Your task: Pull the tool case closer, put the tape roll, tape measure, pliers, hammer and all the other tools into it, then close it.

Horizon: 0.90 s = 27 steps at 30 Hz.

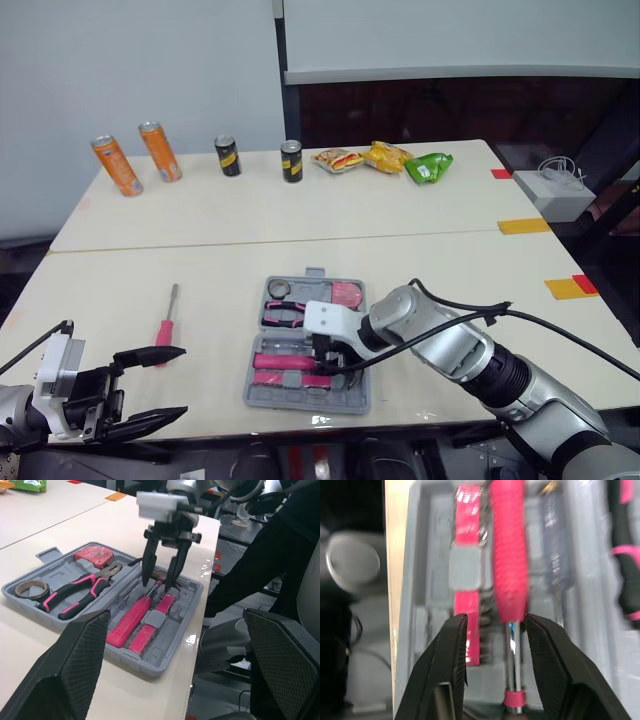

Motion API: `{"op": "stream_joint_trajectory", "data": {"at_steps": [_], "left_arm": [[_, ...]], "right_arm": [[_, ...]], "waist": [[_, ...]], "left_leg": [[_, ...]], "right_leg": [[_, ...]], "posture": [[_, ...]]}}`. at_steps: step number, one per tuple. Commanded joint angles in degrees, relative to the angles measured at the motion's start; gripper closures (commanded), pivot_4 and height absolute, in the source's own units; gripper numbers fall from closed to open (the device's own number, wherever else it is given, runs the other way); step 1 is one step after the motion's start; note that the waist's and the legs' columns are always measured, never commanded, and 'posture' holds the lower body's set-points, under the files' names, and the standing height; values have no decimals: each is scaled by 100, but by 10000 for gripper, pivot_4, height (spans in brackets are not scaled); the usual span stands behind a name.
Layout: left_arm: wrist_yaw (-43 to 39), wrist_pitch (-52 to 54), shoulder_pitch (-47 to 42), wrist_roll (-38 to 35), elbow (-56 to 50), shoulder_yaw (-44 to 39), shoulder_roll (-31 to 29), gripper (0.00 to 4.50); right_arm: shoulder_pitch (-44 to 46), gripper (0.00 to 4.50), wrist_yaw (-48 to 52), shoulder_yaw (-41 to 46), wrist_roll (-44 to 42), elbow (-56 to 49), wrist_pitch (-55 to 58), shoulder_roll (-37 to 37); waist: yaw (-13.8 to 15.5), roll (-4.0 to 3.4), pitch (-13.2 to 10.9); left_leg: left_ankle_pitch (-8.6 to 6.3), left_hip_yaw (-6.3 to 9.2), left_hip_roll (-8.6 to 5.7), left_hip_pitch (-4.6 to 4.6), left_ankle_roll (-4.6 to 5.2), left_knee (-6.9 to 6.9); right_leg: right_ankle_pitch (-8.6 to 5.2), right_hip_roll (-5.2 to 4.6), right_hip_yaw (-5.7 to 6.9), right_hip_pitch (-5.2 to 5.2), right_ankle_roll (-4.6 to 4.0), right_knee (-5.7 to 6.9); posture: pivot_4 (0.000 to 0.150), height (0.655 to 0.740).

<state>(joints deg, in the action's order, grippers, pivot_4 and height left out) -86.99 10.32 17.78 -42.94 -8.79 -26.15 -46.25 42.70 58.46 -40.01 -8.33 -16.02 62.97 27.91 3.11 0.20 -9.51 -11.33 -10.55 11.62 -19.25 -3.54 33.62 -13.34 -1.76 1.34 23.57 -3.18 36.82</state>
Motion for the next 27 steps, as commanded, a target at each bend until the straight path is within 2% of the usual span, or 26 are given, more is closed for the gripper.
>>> {"op": "stream_joint_trajectory", "data": {"at_steps": [1, 4, 8, 12, 13, 17, 27], "left_arm": [[-136, 4, 1, -104, -127, -52, -18, 0], [-85, 26, -6, -127, -157, -49, 22, 0], [-44, 3, -42, -113, -122, -8, 96, 0], [-17, -39, -80, -72, -81, 50, 188, 0], [-13, -48, -82, -64, -78, 60, 202, 0], [36, -82, -106, -41, -77, 101, 268, 0], [121, -106, -126, 14, -79, 148, 348, 0]], "right_arm": [[-735, 25747, 95, 1149, -525, -107, -1386, 68], [-1496, 25747, 248, 2072, -1045, -207, -2358, 3], [-2144, 25747, 357, 2291, -1128, -181, -3169, 23], [-2449, 25747, 221, 2249, -1009, 287, -3756, -234], [-2466, 31076, 180, 2233, -954, 411, -3859, -285], [-2519, 44300, 133, 2016, -605, 1060, -4588, -502], [-2326, 44743, 210, 1610, 103, 2349, -5669, -702]], "waist": [[29, 9, 5], [118, 11, 5], [106, 16, 8], [89, 16, 8], [88, 15, 8], [91, 19, 9], [87, 20, 10]], "left_leg": [[0, 1, 0, 0, 0, -2], [-4, -4, 0, -8, -1, -6], [-6, -6, 0, -8, 5, -6], [-6, -5, 2, -1, 6, -6], [-5, -5, 2, 1, 7, -6], [-4, -5, 1, 1, 8, -5], [-7, -1, 1, -12, 9, -8]], "right_leg": [[0, 0, 1, 0, 0, -1], [-4, -2, 1, 1, 1, -15], [-2, -1, 0, 2, -1, -18], [-2, 2, 0, -1, -1, -15], [-1, 1, 0, -2, -3, -15], [-1, 0, 0, -6, -3, -20], [-1, 0, 5, -1, -3, -27]], "posture": [[1500, 7400], [1500, 7400], [1500, 7400], [1500, 7400], [1500, 7400], [1500, 7400], [1500, 7400]]}}
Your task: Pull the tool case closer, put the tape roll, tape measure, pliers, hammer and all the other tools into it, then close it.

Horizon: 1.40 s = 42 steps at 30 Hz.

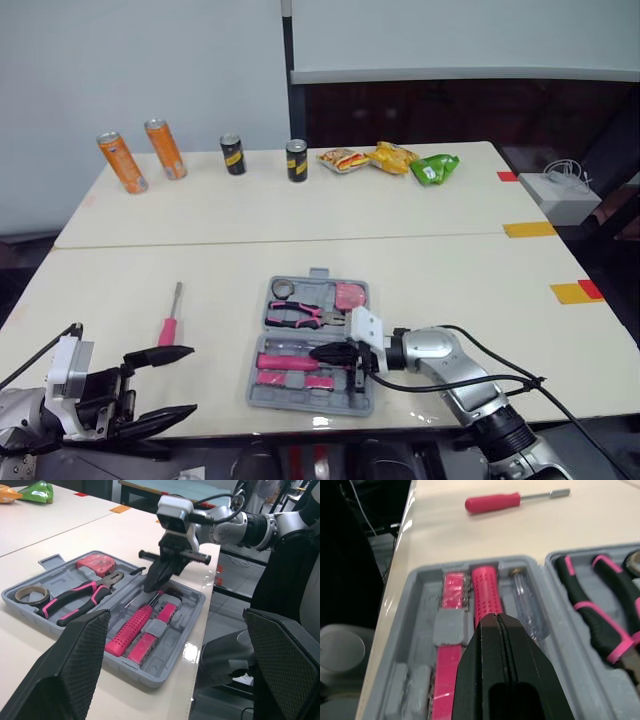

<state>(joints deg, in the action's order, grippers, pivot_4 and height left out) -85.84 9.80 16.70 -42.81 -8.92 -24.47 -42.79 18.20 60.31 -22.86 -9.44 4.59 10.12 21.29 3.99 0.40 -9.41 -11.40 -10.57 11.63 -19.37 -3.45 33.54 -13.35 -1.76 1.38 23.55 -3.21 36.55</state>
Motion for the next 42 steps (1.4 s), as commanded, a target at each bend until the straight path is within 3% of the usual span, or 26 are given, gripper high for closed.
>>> {"op": "stream_joint_trajectory", "data": {"at_steps": [1, 5, 11, 18, 24, 28, 31, 42], "left_arm": [[17, -52, -19, 2, -67, -18, 7, 0], [53, -56, -28, 19, -61, 5, 27, 0], [168, -31, 17, 6, -110, 30, 80, 0], [938, 272, -30, -104, -214, -21, 378, 0], [1665, 369, -121, -66, -65, -125, 675, 0], [1963, 304, -16, -29, 39, -236, 885, 0], [1987, 176, 153, 22, 253, -366, 972, 0], [2286, -121, 885, 95, 753, -973, 1206, 0]], "right_arm": [[141, 44743, 41, -224, 381, 507, -499, -22], [253, 44743, -86, -676, 1117, 1362, -714, 80], [214, 44743, -67, -608, 979, 1617, -791, 71], [-132, 44743, -194, 461, -188, 528, -1207, -304], [-551, 44743, -277, 1194, -961, -526, -577, -38], [-989, 44743, -287, 1728, -1219, -1022, -438, 383], [-1455, 37186, -45, 2094, -1387, -1160, -563, 792], [-3361, 112, 501, 3746, -1937, -1248, -1056, 1663]], "waist": [[-4, 0, 0], [-69, 11, 14], [-97, 9, 52], [-5, 27, 46], [-7, 22, 44], [-9, 22, 44], [1, 24, 46], [27, 23, 47]], "left_leg": [[0, 0, 0, 1, 0, 0], [0, -1, 0, 14, 0, 0], [0, 2, -1, 94, 0, -3], [0, 2, -5, 109, 1, -3], [-3, 4, -2, 2, 5, -12], [-6, 13, -1, -43, 10, -22], [-11, 14, -1, -51, 16, -27], [-28, 9, -3, -53, 42, -40]], "right_leg": [[0, 0, 0, 0, 0, 0], [0, 0, -1, -13, -1, 2], [-26, -1, -1, -105, 41, -5], [-25, -5, -4, -107, 40, -10], [-3, 2, 2, -12, 2, -15], [-3, 3, 15, -3, 4, -47], [-4, 3, 18, -5, 7, -69], [-11, 1, 20, -17, 36, -120]], "posture": [[1500, 7400], [1500, 7400], [1500, 7400], [1500, 7400], [1500, 7400], [1500, 7400], [1500, 7400], [1500, 7400]]}}
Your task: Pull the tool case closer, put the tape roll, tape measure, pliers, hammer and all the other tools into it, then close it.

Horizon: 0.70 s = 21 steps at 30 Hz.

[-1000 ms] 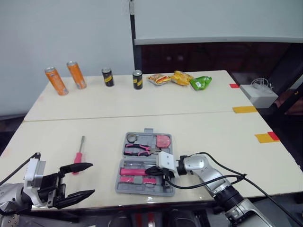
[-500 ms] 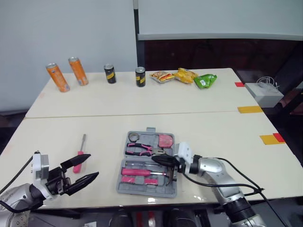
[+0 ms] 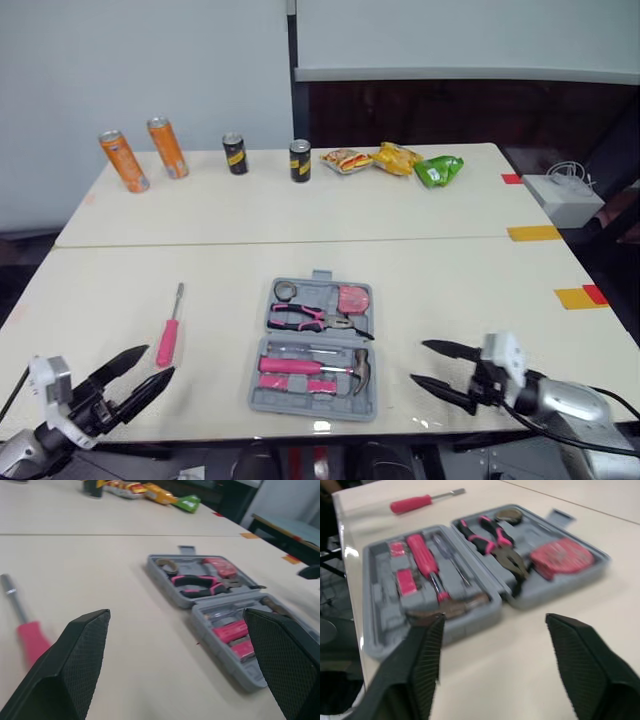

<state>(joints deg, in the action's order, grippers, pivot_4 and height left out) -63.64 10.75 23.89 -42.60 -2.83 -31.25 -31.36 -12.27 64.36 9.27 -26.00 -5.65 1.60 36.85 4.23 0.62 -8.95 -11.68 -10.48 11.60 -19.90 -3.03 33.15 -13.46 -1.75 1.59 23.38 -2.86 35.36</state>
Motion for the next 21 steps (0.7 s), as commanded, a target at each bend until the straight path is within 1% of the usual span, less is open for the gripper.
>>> {"op": "stream_joint_trajectory", "data": {"at_steps": [1, 5, 7, 9, 13, 15, 17, 18, 20, 21], "left_arm": [[65, -252, 208, 83, 186, -325, 77, 0], [124, -345, 381, 136, 403, -480, 142, 0], [-21, -505, 362, 205, 792, -531, 108, 0], [-240, -737, 272, 283, 1327, -566, 49, 0], [-406, -1009, 25, 337, 2020, -623, -22, 0], [-605, -1269, -159, 383, 2516, -668, -76, 0], [-519, -1464, -299, 549, 2806, -620, -109, 0], [-458, -1477, -350, 568, 2784, -598, -110, 0], [-250, -1334, -384, 506, 2333, -568, -86, 0], [-87, -1182, -383, 491, 2093, -551, -92, 0]], "right_arm": [[-408, 112, 107, 623, -295, -238, -229, 122], [-835, 112, 156, 1011, -354, -188, -339, 159], [-889, 112, 174, 1093, -351, -114, -384, 148], [-866, 112, 202, 1108, -331, -20, -421, 135], [-693, 112, 215, 1031, -287, 81, -467, 123], [-582, 112, 237, 959, -339, -41, -369, 147], [-436, 112, 292, 840, -499, -357, -112, 213], [-354, 112, 318, 773, -592, -531, 39, 253], [-148, 112, 354, 629, -761, -847, 319, 339], [-41, 112, 381, 552, -817, -985, 435, 386]], "waist": [[2, 1, 0], [13, 4, 2], [17, 3, 3], [12, -1, 6], [26, 0, 6], [33, 1, 6], [40, 1, 6], [41, -1, 4], [37, 2, 1], [40, 8, 1]], "left_leg": [[-3, 0, 0, 0, 4, 0], [-10, -2, 0, -1, 15, -2], [-12, -1, 0, 0, 16, -2], [-13, -2, 0, 2, 16, -2], [-13, 0, -1, 7, 16, -3], [-13, 0, -3, 10, 16, -3], [-13, 4, -3, 26, 16, -3], [-13, 4, -3, 36, 16, -5], [-21, 3, -3, 80, 9, -5], [-22, 4, -3, 81, 7, -5]], "right_leg": [[0, 0, 1, -1, 2, -7], [-5, 0, 1, -7, 17, -26], [-10, -1, 1, -10, 25, -28], [-13, -1, 1, -11, 32, -28], [-14, -2, 2, -16, 35, -28], [-12, -4, 2, -20, 37, -27], [-13, -4, 5, -40, 37, -28], [-14, -4, 5, -49, 39, -30], [-16, -6, 4, -74, 42, -31], [-16, -7, 5, -81, 41, -30]], "posture": [[1500, 7400], [1500, 7400], [1500, 7400], [1500, 7400], [1500, 7400], [1500, 7400], [1500, 7400], [1500, 7400], [1500, 7400], [1500, 7400]]}}
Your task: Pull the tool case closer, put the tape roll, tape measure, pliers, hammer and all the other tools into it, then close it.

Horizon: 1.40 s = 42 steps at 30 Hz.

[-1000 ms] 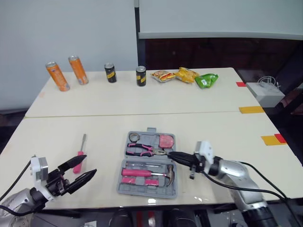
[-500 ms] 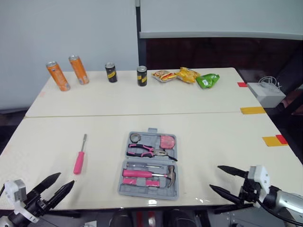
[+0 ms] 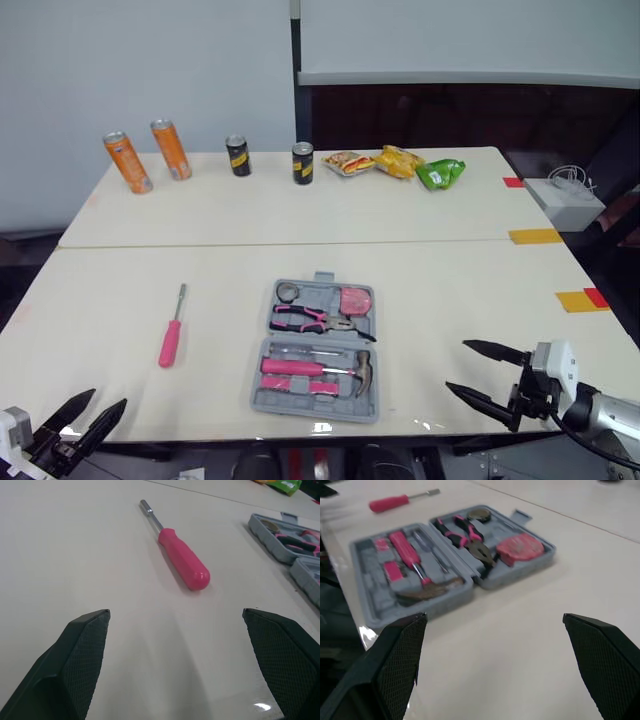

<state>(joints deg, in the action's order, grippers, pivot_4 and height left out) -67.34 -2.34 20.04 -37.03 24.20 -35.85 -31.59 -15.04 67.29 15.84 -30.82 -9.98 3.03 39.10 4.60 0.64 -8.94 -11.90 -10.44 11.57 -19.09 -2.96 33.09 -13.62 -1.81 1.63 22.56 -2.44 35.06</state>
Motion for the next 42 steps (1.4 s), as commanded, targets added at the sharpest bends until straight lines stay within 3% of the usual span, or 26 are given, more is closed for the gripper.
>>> {"op": "stream_joint_trajectory", "data": {"at_steps": [1, 6, 12, 17, 25, 31, 42], "left_arm": [[405, 234, 10, -69, -764, -77, -75, 0], [1782, 1881, -98, 156, -2118, 204, -624, 0], [3484, 3783, -886, -27, -3328, 426, -765, 0], [4692, 5152, -1511, -177, -4292, 608, -650, 0], [6782, 6825, -2538, 180, -5109, 905, 210, 0], [7330, 7174, -2801, 598, -5063, 1022, 632, 0], [7274, 6921, -3031, 1158, -4199, 1299, 943, 0]], "right_arm": [[304, 112, 102, -154, -372, -641, 372, 194], [1126, 112, 210, -546, -672, -1132, 878, 378], [1849, 112, 414, -830, -806, -1184, 1212, 465], [2324, 112, 538, -925, -918, -1138, 1429, 469], [2790, 112, 610, -1062, -928, -960, 1590, 389], [2844, 112, 600, -1119, -905, -944, 1595, 353], [2876, 112, 575, -1130, -953, -1021, 1661, 331]], "waist": [[3, 7, 0], [9, 9, -2], [-2, -13, 0], [-75, -12, 1], [-126, -15, 1], [-139, -15, 1], [-111, -15, 1]], "left_leg": [[0, 1, 0, 2, 0, 0], [-1, 4, 0, 1, -2, 3], [-1, 6, -9, -3, -1, 6], [0, 7, -8, -15, 3, 11], [17, 21, -8, -41, 34, 25], [17, 44, -8, -70, 36, 49], [15, 60, -9, -100, 41, 60]], "right_leg": [[0, 0, 1, -3, -1, 0], [21, 0, 5, -6, -37, 8], [20, -7, 6, 4, -38, 7], [21, -5, 7, 6, -39, 9], [20, -4, 15, 6, -42, 18], [21, -4, 29, 13, -42, 18], [22, -6, 42, 30, -42, 15]], "posture": [[1500, 7400], [1500, 7400], [1500, 7400], [1500, 7400], [1500, 7400], [1500, 7400], [1500, 7400]]}}
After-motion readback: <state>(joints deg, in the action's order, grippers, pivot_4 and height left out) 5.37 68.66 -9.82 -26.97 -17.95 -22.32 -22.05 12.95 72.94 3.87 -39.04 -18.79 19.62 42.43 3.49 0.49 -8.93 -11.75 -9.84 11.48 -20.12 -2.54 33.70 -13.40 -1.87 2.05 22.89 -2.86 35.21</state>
